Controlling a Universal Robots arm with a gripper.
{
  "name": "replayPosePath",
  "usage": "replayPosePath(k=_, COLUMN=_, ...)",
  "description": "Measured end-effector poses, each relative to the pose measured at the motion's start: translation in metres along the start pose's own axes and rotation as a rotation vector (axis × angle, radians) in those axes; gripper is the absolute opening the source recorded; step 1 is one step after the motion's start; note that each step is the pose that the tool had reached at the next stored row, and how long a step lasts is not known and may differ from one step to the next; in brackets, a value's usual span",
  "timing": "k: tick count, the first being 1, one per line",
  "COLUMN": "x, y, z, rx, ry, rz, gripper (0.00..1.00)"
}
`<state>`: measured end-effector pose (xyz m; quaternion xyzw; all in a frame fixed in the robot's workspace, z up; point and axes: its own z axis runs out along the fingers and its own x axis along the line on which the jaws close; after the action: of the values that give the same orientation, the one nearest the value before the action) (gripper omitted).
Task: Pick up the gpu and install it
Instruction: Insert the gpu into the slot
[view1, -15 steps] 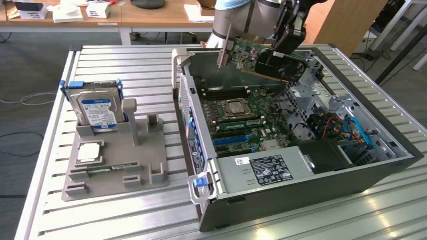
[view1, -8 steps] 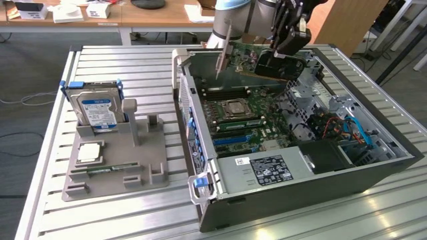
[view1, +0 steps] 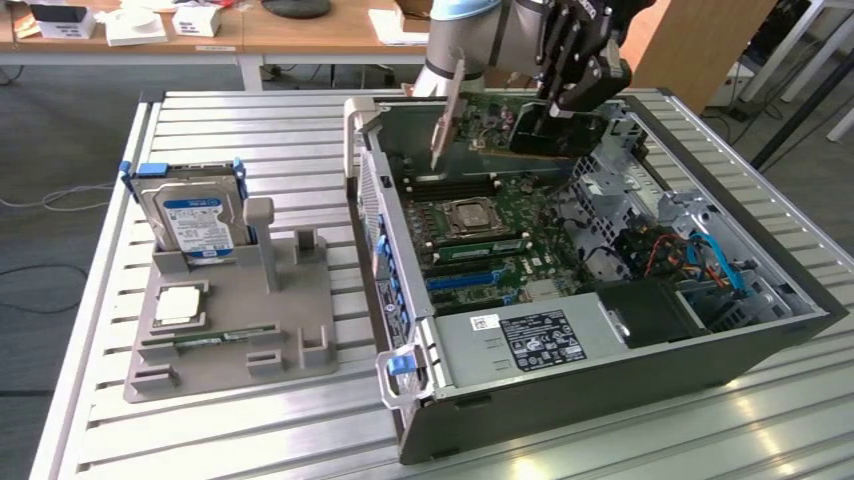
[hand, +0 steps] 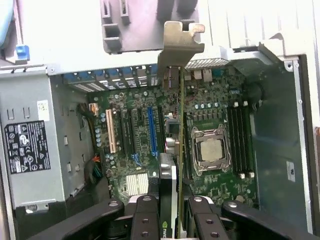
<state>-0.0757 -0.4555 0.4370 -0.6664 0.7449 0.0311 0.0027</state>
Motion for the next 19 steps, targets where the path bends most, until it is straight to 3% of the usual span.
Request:
replayPosePath(k=5, x=0.0, y=0.0, z=0.0004, rx=-0.0032, ry=0.0032, rz=-0.071, gripper=0.27)
replayPosePath(k=11, x=0.0, y=-0.0006, z=0.0005, rx=-0.0033, ry=0.0031, rz=-0.072, gripper=0.27)
replayPosePath(k=19, x=-0.001, y=-0.0113, z=0.0001, rx=-0.0039, ry=0.0037, rz=-0.086, gripper=0.27)
